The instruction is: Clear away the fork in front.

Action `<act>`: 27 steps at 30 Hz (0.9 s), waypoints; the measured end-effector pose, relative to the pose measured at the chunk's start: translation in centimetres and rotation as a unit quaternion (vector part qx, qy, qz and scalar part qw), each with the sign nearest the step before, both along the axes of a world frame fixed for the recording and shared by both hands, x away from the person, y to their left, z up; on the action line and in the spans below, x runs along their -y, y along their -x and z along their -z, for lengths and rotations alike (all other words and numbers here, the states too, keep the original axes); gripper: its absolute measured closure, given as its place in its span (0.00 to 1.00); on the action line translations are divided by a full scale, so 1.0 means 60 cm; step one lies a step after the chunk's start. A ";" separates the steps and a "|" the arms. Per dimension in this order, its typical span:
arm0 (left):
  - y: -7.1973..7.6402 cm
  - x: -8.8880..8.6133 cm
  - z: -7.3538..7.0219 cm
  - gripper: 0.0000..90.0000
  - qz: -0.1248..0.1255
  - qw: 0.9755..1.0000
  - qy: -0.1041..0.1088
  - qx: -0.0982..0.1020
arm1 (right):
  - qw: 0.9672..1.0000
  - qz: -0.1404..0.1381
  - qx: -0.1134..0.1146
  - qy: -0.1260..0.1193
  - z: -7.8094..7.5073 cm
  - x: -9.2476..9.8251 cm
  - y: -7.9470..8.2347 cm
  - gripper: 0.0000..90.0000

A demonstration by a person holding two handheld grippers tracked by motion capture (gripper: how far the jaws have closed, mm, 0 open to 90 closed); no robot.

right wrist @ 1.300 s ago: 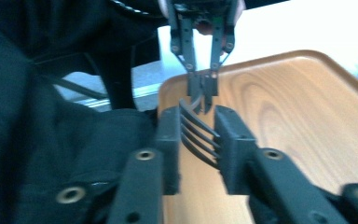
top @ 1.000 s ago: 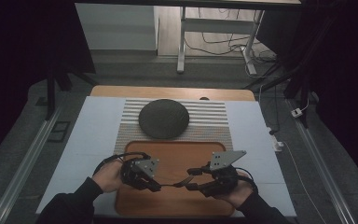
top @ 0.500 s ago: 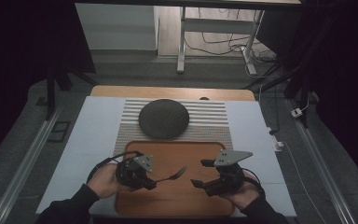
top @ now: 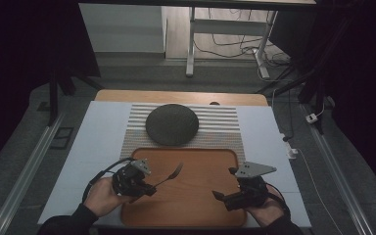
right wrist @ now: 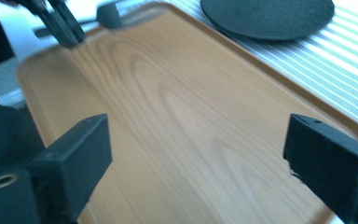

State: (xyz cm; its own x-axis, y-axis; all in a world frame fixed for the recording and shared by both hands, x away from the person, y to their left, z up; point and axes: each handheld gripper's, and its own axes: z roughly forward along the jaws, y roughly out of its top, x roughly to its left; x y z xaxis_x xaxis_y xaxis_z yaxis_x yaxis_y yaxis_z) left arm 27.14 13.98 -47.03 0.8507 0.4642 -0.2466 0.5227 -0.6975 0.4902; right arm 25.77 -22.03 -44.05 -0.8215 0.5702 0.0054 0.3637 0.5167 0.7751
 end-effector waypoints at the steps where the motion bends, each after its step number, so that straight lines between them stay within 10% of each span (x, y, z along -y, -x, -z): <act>1: 0.000 -0.002 0.001 0.95 -0.010 1.000 0.003 -0.004 | 1.000 0.005 0.001 0.003 0.002 0.003 0.001 0.05; 12: 0.010 -0.024 0.011 0.95 -0.109 0.994 -0.005 -0.023 | 0.999 0.049 0.003 -0.009 0.005 0.038 0.014 0.00; 21: -0.006 -0.033 0.045 0.95 -0.198 0.977 -0.027 -0.078 | 0.997 0.081 -0.009 -0.014 0.008 0.066 0.024 0.00; 27: -0.012 -0.028 0.060 0.94 -0.222 0.969 -0.052 -0.090 | 0.996 0.085 -0.017 -0.003 0.011 0.073 0.026 0.00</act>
